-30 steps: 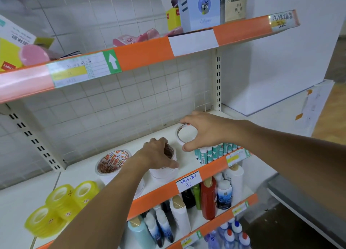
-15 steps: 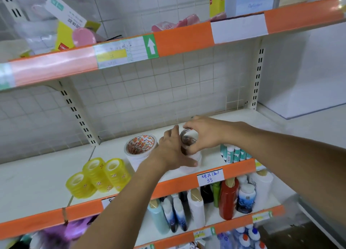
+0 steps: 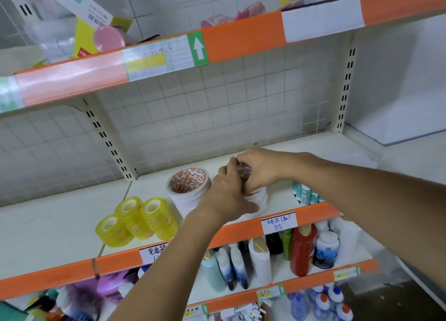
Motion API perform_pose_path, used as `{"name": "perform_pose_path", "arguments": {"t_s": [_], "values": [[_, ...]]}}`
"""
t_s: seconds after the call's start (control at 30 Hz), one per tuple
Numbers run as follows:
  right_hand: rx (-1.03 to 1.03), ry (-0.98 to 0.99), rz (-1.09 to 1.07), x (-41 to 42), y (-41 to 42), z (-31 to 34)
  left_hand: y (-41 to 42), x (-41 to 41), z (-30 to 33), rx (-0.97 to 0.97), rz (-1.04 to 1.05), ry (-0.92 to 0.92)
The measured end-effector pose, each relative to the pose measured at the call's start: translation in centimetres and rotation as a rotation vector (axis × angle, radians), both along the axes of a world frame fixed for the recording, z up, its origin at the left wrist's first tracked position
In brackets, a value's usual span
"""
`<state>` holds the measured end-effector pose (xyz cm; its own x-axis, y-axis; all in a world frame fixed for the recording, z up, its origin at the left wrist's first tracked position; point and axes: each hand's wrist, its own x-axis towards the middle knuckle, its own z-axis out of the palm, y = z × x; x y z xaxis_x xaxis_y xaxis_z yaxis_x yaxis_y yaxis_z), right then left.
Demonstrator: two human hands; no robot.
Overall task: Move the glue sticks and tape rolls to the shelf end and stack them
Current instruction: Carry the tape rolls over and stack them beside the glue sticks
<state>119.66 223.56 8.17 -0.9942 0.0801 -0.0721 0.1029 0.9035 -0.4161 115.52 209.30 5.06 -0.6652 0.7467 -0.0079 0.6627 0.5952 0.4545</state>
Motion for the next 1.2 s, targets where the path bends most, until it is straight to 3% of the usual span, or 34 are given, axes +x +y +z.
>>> {"name": "perform_pose_path", "arguments": {"t_s": [0.57, 0.87, 1.2], "values": [[0.015, -0.001, -0.028, 0.7, -0.9, -0.3, -0.5, 0.5, -1.0, 0.029, 0.005, -0.045], [0.039, -0.180, -0.211, 1.6, -0.5, -0.6, -0.3, 1.2, -2.3, 0.084, 0.053, -0.083], [-0.082, -0.199, -0.314, 2.6, -0.9, -1.6, 0.2, 1.2, -4.2, 0.136, 0.177, -0.167]]}}
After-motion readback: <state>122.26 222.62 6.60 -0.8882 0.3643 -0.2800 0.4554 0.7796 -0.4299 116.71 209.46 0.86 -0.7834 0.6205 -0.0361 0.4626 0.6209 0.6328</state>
